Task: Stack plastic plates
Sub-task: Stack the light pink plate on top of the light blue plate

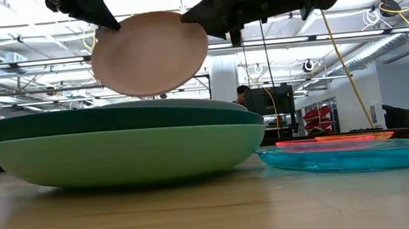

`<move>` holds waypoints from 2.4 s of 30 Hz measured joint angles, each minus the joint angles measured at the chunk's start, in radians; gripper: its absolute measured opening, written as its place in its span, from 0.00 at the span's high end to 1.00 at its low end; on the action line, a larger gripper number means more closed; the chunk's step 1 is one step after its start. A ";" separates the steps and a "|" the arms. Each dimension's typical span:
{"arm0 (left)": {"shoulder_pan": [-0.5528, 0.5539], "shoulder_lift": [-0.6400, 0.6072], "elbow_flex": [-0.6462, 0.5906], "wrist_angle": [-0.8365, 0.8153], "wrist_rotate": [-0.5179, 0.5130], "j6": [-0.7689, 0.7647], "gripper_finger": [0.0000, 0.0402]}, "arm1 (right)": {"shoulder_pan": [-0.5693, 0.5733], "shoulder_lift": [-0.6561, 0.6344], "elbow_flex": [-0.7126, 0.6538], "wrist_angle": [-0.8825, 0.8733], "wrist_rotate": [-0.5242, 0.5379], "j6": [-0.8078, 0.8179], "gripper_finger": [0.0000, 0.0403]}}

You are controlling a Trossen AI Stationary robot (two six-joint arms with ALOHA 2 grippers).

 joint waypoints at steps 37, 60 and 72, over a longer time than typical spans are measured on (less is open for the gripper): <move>0.002 -0.092 -0.001 0.106 0.089 0.327 0.55 | -0.043 -0.040 0.000 -0.252 -0.133 0.314 0.95; -0.062 -0.162 -0.001 -0.180 0.077 0.131 0.55 | 0.085 -0.031 0.000 -0.453 -0.102 0.649 0.89; -0.170 -0.161 -0.001 -0.177 -0.033 0.055 0.55 | 0.147 -0.031 0.000 -0.448 0.013 0.665 0.68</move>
